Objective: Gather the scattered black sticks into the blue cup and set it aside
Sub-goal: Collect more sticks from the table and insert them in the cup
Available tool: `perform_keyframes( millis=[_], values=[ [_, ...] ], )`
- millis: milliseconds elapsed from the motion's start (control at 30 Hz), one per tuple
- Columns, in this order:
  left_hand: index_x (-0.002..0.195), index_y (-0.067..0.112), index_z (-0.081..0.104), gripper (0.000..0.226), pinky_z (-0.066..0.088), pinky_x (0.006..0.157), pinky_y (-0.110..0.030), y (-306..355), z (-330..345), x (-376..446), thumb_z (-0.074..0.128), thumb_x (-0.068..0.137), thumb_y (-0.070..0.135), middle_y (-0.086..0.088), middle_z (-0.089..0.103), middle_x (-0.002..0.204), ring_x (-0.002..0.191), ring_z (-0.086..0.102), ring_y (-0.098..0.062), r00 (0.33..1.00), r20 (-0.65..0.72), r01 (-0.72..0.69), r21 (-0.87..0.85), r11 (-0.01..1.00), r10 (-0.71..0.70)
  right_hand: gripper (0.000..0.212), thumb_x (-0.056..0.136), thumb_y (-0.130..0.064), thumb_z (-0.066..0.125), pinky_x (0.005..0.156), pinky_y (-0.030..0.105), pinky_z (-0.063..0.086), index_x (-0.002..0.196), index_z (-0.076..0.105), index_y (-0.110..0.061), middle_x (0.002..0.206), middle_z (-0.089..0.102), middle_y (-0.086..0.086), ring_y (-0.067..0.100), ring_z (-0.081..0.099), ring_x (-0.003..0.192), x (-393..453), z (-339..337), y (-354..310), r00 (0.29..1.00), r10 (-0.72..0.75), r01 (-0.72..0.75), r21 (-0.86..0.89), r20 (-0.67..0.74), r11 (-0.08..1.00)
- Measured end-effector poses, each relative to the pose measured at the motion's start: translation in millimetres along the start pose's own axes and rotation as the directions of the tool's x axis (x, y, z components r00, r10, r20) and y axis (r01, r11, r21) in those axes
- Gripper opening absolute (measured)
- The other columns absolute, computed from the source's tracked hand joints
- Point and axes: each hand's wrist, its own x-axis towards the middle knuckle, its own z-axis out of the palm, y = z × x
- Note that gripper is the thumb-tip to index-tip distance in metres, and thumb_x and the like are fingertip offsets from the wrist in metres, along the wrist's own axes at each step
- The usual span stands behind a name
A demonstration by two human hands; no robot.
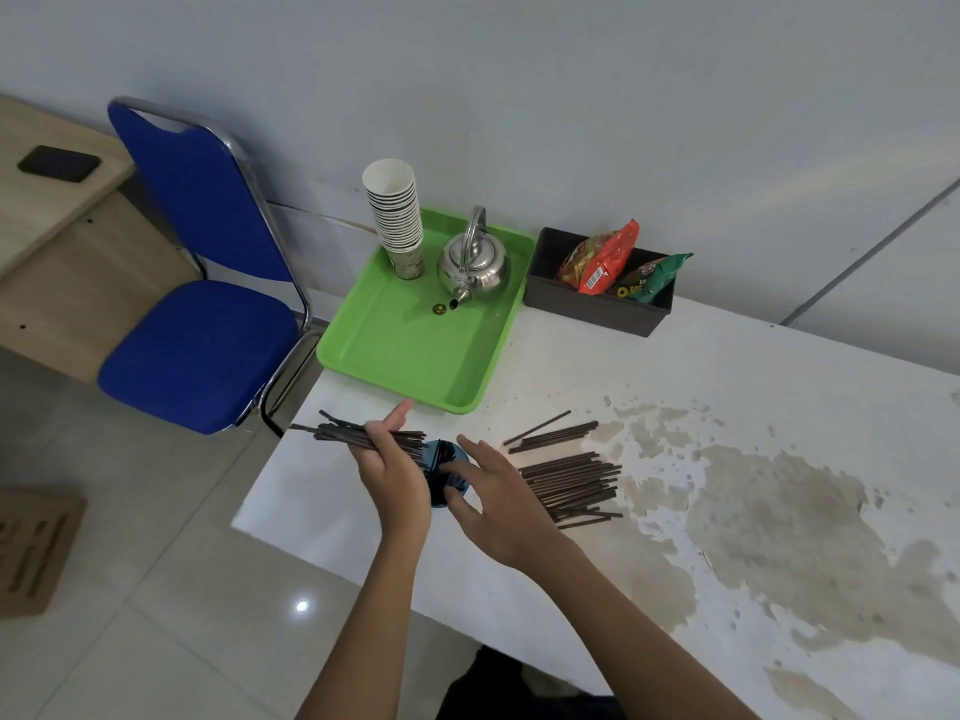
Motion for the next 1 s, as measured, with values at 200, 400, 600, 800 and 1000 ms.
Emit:
perform_keyframes(
  millis=[200,400,600,800,1000],
  values=[
    [0.119,0.016,0.069,0.049,0.045,0.087,-0.023,3.5,-3.5,9.3,0.025,0.108,0.034,-0.003,0.066,0.111,0.094,0.060,-0.012,0.988,-0.075,0.122,-0.162,0.979,-0.136,0.046,0.095,-0.040,0.047,0.118,0.049,0.018,0.140,0.044,-0.032,0.161,0.015,0.000,0.026,0.013,0.146,4.0,1.6,-5.9,1.000,-0.019,0.018,-0.038,-0.005,0.999],
    [0.120,0.018,0.067,0.047,0.047,0.103,-0.038,-2.1,-1.1,3.3,0.026,0.106,0.038,0.001,0.069,0.114,0.113,0.062,-0.020,0.992,0.010,0.129,-0.138,0.982,-0.129,0.035,0.094,-0.042,0.045,0.118,0.051,0.016,0.126,0.058,-0.041,0.161,0.014,0.000,0.026,0.011,0.147,0.6,0.0,-2.6,1.000,-0.017,0.017,-0.013,0.001,1.000],
    [0.115,0.010,0.056,0.037,0.049,0.096,-0.030,-7.7,1.6,-8.2,0.025,0.109,0.031,-0.002,0.074,0.111,0.110,0.067,-0.012,0.997,0.078,-0.014,-0.069,0.998,0.019,0.034,0.094,-0.043,0.043,0.118,0.050,0.017,0.124,0.058,-0.044,0.161,0.014,-0.001,0.024,0.010,0.147,-5.4,-1.5,1.6,1.000,-0.026,0.026,-0.018,0.006,0.999],
    [0.118,0.013,0.061,0.037,0.055,0.078,-0.027,-20.4,-4.2,-18.9,0.029,0.109,0.029,0.009,0.070,0.106,0.088,0.067,-0.004,0.979,0.129,-0.171,0.085,0.982,0.159,0.025,0.097,-0.031,0.051,0.114,0.040,0.025,0.116,0.067,-0.031,0.156,0.030,0.003,0.029,0.029,0.140,-7.8,3.5,2.5,0.993,-0.096,0.094,-0.032,-0.075,0.995],
    [0.118,0.011,0.060,0.033,0.048,0.078,-0.009,-27.2,-5.4,-22.2,0.030,0.108,0.022,-0.004,0.070,0.109,0.096,0.065,0.004,0.962,0.171,-0.236,0.113,0.965,0.215,0.016,0.090,-0.025,0.062,0.111,0.035,0.034,0.105,0.069,-0.028,0.142,0.051,-0.003,0.014,0.041,0.133,-4.6,9.0,8.0,0.990,-0.049,0.059,0.078,-0.129,0.995]
  ],
)
